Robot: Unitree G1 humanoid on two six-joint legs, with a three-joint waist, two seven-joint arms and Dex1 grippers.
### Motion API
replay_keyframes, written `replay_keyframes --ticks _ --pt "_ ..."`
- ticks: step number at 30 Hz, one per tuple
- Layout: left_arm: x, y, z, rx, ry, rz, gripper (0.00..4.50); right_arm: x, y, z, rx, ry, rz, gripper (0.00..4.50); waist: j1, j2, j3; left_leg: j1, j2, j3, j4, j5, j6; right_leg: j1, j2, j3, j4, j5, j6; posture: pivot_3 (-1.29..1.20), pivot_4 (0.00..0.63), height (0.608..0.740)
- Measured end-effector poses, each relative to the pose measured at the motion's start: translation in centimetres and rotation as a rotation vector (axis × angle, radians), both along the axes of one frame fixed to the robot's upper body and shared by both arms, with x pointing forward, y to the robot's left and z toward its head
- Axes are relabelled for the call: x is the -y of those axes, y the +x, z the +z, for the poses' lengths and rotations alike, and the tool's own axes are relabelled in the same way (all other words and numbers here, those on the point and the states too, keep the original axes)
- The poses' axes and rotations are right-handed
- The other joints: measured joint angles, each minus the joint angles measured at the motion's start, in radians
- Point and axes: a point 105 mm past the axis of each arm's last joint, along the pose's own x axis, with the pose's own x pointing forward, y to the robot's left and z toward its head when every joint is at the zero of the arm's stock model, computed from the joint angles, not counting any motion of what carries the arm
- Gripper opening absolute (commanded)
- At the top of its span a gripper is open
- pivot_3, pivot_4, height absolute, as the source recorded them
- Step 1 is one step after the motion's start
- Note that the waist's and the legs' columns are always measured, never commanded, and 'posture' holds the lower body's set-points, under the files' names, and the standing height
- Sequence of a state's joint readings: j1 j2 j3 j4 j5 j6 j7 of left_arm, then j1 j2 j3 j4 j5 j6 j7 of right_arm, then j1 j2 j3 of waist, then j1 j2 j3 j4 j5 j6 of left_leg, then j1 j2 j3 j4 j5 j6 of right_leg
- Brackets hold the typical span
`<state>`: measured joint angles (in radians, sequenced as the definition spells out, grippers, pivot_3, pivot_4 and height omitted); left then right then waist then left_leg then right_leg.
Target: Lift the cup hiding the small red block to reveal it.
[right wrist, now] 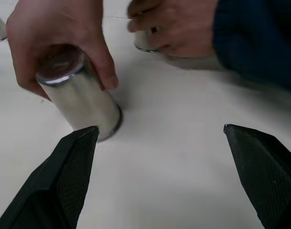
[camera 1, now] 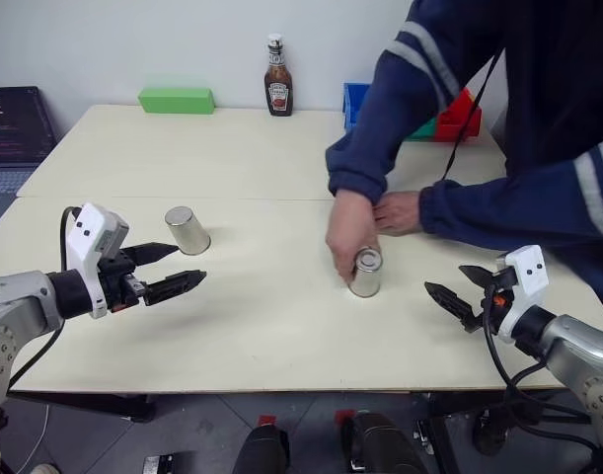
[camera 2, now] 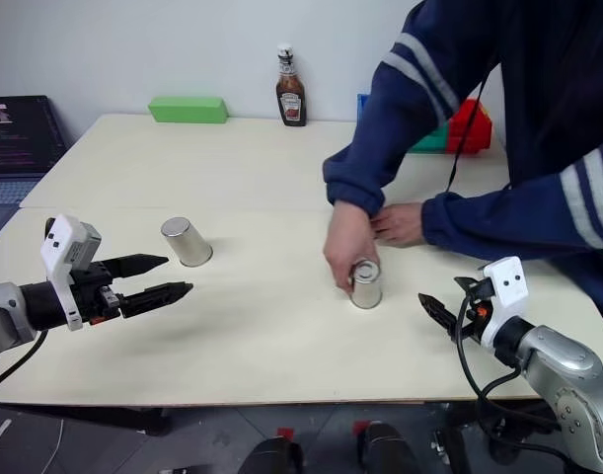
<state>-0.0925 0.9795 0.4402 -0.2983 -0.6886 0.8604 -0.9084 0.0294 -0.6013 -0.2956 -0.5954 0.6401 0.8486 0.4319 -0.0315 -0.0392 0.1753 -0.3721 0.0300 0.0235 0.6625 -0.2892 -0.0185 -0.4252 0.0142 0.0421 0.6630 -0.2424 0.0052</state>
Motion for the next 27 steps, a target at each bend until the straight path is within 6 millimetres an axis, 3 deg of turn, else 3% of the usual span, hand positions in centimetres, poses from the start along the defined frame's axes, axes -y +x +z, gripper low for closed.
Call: replay_keyframes --ticks 27 --pt "0.04 0.53 0.32 0.019 0.003 -0.003 4.50 -0.05 0.12 -0.07 0.002 0.011 -0.016 4.46 0.000 0.000 0.000 0.000 0.000 0.000 0.000 0.000 0.000 0.000 0.000 0.000 0.000 0.000 0.000 0.00 0.150 0.740"
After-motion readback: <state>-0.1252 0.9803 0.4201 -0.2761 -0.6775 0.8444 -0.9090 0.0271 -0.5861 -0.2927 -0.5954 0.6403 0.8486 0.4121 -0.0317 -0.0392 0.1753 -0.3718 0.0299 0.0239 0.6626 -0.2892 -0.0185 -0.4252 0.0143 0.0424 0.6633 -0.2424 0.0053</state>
